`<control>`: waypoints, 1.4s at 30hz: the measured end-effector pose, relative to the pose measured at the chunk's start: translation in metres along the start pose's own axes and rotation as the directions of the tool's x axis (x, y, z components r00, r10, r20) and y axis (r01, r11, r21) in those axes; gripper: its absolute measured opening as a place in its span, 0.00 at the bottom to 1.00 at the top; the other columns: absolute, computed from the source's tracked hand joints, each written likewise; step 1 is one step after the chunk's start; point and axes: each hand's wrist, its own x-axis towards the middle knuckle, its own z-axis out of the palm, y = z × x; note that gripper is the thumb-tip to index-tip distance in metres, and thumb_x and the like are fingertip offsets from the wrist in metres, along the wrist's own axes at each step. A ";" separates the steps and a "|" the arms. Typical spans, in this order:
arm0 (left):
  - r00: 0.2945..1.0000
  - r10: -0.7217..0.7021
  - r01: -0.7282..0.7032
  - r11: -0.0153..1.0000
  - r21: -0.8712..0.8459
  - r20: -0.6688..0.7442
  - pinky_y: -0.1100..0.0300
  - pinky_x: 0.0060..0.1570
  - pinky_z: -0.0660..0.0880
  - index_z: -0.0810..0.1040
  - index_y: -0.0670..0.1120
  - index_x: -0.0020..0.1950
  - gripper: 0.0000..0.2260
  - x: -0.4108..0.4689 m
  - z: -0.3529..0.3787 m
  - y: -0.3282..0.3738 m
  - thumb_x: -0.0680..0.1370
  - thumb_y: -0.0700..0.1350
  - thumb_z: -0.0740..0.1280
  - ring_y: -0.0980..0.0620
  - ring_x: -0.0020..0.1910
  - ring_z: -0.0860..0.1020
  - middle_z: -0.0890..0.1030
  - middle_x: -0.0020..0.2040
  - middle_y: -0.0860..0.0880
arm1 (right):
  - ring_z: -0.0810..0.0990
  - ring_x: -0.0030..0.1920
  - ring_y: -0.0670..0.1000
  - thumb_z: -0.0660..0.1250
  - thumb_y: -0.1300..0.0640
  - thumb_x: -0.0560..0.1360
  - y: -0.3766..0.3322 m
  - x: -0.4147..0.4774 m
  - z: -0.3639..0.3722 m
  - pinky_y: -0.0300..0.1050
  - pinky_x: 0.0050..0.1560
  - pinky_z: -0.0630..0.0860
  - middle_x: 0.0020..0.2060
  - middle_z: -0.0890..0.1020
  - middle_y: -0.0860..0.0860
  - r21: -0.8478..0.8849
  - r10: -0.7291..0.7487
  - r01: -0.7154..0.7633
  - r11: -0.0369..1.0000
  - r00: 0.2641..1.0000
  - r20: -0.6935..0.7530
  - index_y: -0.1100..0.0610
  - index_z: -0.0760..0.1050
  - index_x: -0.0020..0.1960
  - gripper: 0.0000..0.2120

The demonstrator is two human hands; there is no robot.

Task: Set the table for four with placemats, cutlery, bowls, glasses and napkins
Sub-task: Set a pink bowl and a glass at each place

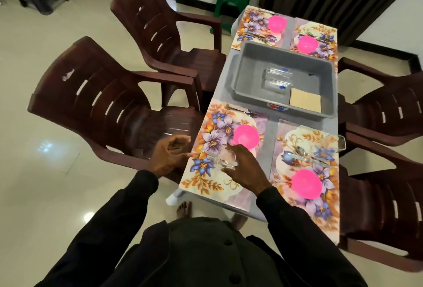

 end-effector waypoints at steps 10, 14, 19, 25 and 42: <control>0.995 -0.037 0.034 0.999 0.034 0.096 0.56 0.61 0.79 0.82 0.47 0.60 0.18 -0.015 -0.045 -0.032 0.72 0.41 0.79 0.54 0.59 0.82 0.85 0.57 0.54 | 0.70 0.72 0.53 0.77 0.51 0.74 -0.018 -0.001 0.062 0.53 0.73 0.69 0.72 0.71 0.51 0.032 0.164 -0.163 0.986 0.986 -0.033 0.51 0.66 0.74 0.33; 0.991 -0.045 0.043 0.999 0.017 0.126 0.56 0.61 0.78 0.81 0.46 0.61 0.18 -0.016 -0.055 -0.035 0.73 0.40 0.79 0.53 0.59 0.82 0.85 0.58 0.52 | 0.71 0.71 0.53 0.77 0.50 0.74 -0.022 0.005 0.067 0.54 0.71 0.71 0.71 0.73 0.51 0.030 0.201 -0.200 0.979 0.979 -0.044 0.51 0.67 0.73 0.32; 0.988 -0.039 0.036 0.999 0.024 0.148 0.55 0.61 0.79 0.80 0.45 0.62 0.18 -0.015 -0.058 -0.036 0.73 0.41 0.78 0.53 0.59 0.82 0.84 0.58 0.51 | 0.73 0.70 0.52 0.77 0.49 0.73 -0.021 0.008 0.070 0.54 0.71 0.72 0.70 0.74 0.50 0.055 0.211 -0.209 0.976 0.977 -0.030 0.51 0.68 0.72 0.32; 0.986 -0.031 0.024 0.999 0.047 0.163 0.53 0.61 0.80 0.81 0.45 0.62 0.17 -0.008 -0.058 -0.033 0.74 0.40 0.77 0.52 0.58 0.83 0.84 0.58 0.51 | 0.72 0.72 0.52 0.77 0.47 0.73 -0.017 0.011 0.073 0.53 0.72 0.71 0.72 0.73 0.49 0.030 0.195 -0.194 0.981 0.980 -0.039 0.50 0.66 0.74 0.34; 0.980 0.017 -0.023 0.999 0.029 0.197 0.60 0.57 0.81 0.81 0.44 0.61 0.16 0.050 -0.003 0.022 0.74 0.41 0.77 0.54 0.57 0.84 0.86 0.56 0.52 | 0.71 0.70 0.47 0.76 0.43 0.73 -0.001 0.012 0.028 0.42 0.70 0.68 0.72 0.72 0.47 0.169 0.133 -0.118 0.978 0.988 -0.082 0.52 0.66 0.75 0.36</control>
